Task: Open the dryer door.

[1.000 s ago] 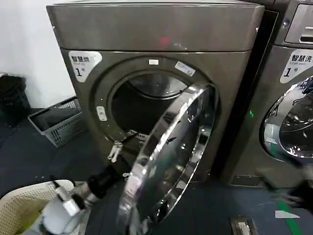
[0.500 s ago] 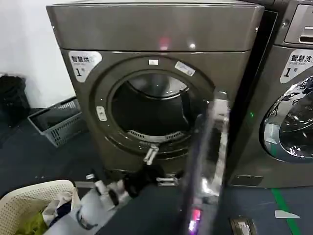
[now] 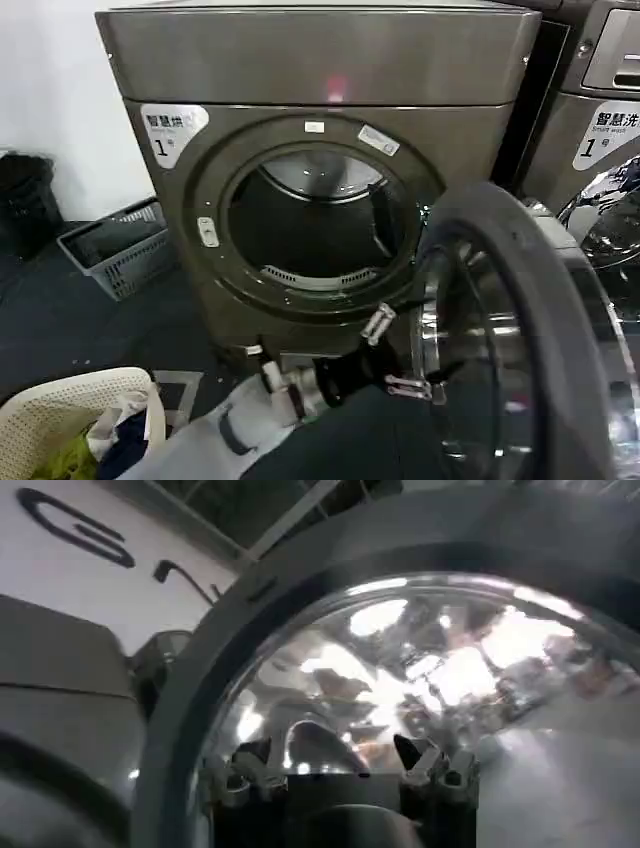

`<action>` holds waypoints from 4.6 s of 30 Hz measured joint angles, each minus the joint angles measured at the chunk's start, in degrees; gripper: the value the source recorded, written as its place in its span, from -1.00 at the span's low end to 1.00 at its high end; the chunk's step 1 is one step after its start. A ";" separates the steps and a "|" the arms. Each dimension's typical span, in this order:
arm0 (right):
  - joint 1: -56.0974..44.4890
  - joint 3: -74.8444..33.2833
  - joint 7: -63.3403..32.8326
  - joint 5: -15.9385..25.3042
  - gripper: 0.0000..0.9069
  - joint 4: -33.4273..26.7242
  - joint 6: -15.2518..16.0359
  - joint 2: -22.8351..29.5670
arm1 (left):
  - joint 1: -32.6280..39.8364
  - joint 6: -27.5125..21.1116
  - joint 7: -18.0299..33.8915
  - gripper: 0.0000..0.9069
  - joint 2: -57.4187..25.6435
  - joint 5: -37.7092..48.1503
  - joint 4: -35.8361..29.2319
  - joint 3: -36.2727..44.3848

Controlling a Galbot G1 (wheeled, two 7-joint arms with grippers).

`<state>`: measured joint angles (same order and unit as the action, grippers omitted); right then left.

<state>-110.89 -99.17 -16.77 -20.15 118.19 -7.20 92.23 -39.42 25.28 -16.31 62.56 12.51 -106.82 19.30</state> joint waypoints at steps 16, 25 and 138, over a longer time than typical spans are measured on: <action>1.50 0.13 0.10 -0.13 1.00 0.99 0.37 -0.04 | 6.64 -3.16 2.21 1.00 12.76 -6.41 9.75 7.95; 1.64 0.43 0.14 0.02 1.00 1.11 0.36 -0.04 | 9.36 -7.59 6.13 1.00 19.47 -9.60 15.72 9.60; 4.55 -5.10 -9.90 -10.13 1.00 -20.91 -8.19 -4.73 | -51.97 -67.48 88.16 1.00 -21.17 99.96 -7.44 -73.64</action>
<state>-106.34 -104.26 -26.67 -30.29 97.28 -15.39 87.51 -91.38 -42.19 71.85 41.39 112.48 -114.26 -54.34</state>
